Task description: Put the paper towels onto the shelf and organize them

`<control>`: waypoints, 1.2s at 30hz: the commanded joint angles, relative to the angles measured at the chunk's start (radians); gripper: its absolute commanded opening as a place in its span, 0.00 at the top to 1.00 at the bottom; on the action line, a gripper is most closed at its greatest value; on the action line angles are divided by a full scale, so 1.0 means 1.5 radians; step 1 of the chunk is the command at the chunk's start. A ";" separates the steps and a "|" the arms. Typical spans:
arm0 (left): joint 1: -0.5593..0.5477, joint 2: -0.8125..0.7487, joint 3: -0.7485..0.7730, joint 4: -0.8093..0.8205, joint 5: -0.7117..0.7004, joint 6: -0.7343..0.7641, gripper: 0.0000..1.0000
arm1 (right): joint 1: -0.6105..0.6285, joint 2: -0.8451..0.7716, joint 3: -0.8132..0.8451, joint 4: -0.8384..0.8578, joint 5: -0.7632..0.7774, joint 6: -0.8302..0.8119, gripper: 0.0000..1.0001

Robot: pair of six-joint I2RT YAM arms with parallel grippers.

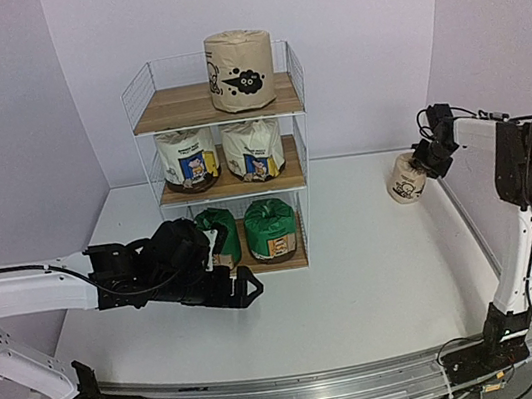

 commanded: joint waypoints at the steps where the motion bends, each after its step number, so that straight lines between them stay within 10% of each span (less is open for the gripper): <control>1: 0.004 0.006 0.029 0.006 0.000 -0.003 0.00 | -0.003 -0.077 -0.027 -0.011 -0.011 -0.007 0.72; 10: 0.005 -0.008 0.009 0.035 0.005 -0.017 0.00 | 0.033 -0.293 -0.215 -0.048 -0.135 0.023 0.76; 20: 0.008 -0.036 -0.033 0.061 0.016 -0.032 0.00 | 0.421 -0.535 -0.429 -0.203 0.011 0.133 0.74; 28: 0.008 -0.056 -0.067 0.076 0.010 -0.071 0.00 | 0.702 -0.457 -0.409 -0.217 0.156 0.327 0.73; 36: 0.008 -0.062 -0.108 0.096 -0.003 -0.154 0.00 | 0.784 -0.310 -0.323 -0.155 0.263 0.504 0.49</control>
